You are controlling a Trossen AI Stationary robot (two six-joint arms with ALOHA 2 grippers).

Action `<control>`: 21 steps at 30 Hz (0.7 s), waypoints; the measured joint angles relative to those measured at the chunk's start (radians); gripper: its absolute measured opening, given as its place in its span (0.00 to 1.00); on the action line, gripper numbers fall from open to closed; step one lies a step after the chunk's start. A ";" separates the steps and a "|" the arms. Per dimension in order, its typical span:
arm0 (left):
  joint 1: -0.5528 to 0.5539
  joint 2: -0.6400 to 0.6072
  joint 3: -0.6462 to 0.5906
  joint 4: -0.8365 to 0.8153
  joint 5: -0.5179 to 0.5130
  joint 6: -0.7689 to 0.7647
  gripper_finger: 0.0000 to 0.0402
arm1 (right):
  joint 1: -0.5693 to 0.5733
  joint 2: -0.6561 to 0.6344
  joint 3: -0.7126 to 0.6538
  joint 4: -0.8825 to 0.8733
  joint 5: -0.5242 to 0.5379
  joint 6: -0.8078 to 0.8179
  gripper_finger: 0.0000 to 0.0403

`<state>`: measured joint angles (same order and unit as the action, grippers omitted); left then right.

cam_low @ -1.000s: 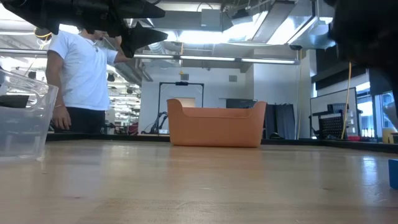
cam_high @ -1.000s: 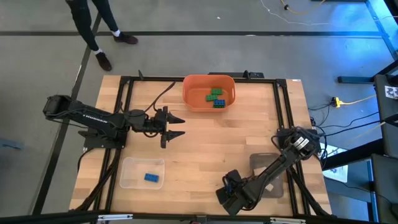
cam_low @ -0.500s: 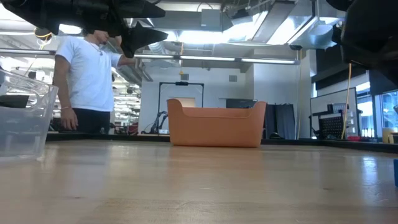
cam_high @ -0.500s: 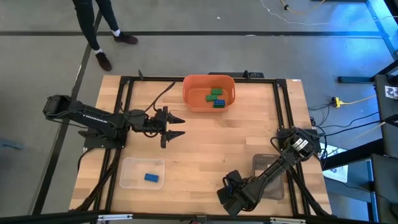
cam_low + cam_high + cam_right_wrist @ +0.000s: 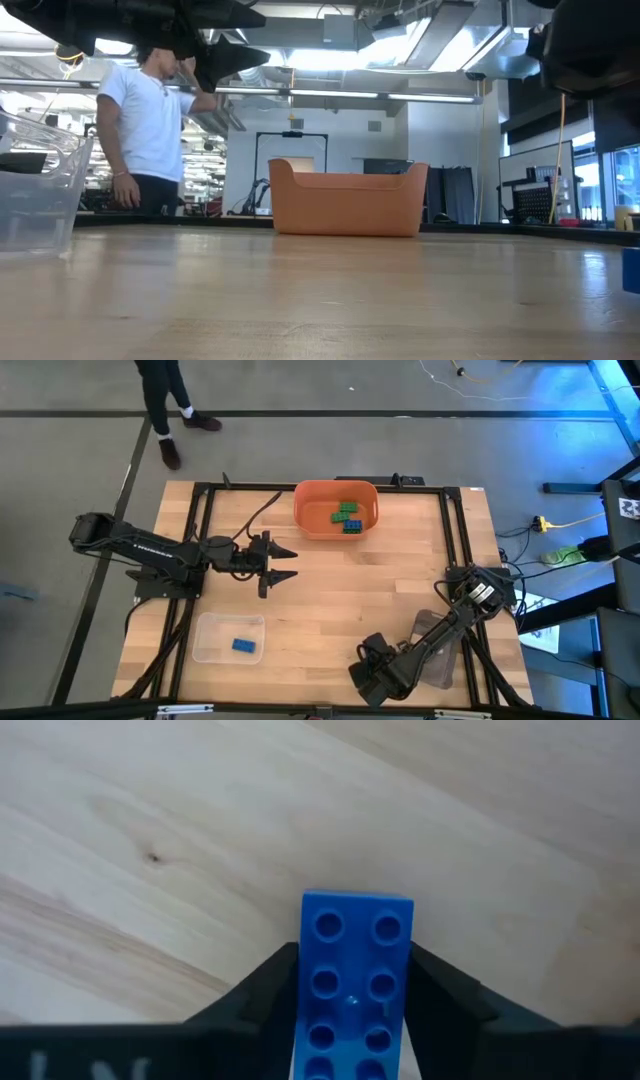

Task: Sort & place blocks by color
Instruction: Put the blue 8 stud game piece into the white transparent bin

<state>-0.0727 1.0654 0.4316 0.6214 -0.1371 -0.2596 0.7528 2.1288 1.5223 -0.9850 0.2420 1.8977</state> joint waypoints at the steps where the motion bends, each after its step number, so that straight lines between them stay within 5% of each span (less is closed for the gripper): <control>1: 0.000 0.000 0.000 0.001 0.000 0.000 0.65 | 0.000 0.000 0.000 0.002 -0.001 -0.012 0.37; 10: 0.000 0.000 0.000 0.001 0.000 0.000 0.65 | 0.000 -0.002 0.020 0.015 0.004 -0.071 0.36; 21: 0.000 0.000 0.000 0.001 0.000 -0.001 0.65 | 0.000 -0.002 0.118 -0.015 0.129 -0.205 0.37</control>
<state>-0.0723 1.0653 0.4316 0.6220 -0.1371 -0.2607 0.7528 2.1265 1.6399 -0.9997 0.3713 1.6929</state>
